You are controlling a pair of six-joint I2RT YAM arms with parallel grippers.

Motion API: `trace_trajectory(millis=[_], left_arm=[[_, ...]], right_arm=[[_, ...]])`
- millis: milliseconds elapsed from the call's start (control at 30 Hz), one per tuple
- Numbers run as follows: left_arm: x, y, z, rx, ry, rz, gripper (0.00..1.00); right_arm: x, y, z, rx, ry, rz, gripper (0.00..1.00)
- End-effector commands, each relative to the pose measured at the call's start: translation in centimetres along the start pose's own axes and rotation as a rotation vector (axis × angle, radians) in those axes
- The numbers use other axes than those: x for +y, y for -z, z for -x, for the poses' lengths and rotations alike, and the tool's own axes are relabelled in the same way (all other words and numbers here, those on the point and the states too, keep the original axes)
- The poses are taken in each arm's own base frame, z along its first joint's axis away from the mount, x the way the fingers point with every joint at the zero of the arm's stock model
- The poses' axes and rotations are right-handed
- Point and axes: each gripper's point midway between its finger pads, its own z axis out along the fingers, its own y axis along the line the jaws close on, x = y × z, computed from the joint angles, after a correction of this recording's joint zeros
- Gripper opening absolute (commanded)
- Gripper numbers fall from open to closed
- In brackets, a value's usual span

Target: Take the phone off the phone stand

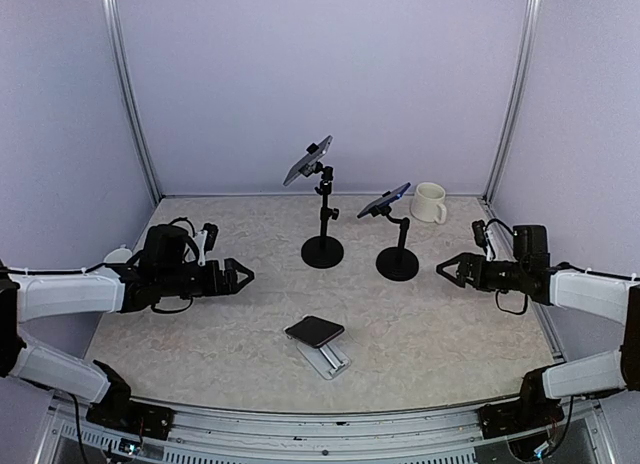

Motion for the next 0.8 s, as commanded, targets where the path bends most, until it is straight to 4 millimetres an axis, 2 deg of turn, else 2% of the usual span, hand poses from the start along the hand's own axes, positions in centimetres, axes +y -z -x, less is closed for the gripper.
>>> trace_trajectory(millis=[0, 200, 400, 600, 767], left_arm=[[-1.3, 0.6, 1.3, -0.018, -0.056, -0.024, 0.99], [-1.4, 0.9, 1.9, -0.038, -0.065, -0.015, 0.99], [-1.6, 1.0, 2.3, -0.053, -0.055, -0.022, 0.99], [-1.6, 1.3, 2.5, -0.063, -0.05, -0.015, 0.99], [-1.8, 1.4, 2.8, -0.073, -0.046, -0.025, 0.99]], right_arm=[[0.8, 0.4, 0.9, -0.038, 0.054, -0.022, 1.0], [5.2, 0.0, -0.9, -0.078, 0.218, -0.007, 1.0], [9.0, 0.1, -5.2, -0.071, 0.295, 0.126, 1.0], [10.4, 0.3, -8.4, -0.108, 0.367, 0.128, 1.0], [10.8, -0.7, -11.1, -0.089, 0.397, 0.095, 1.0]])
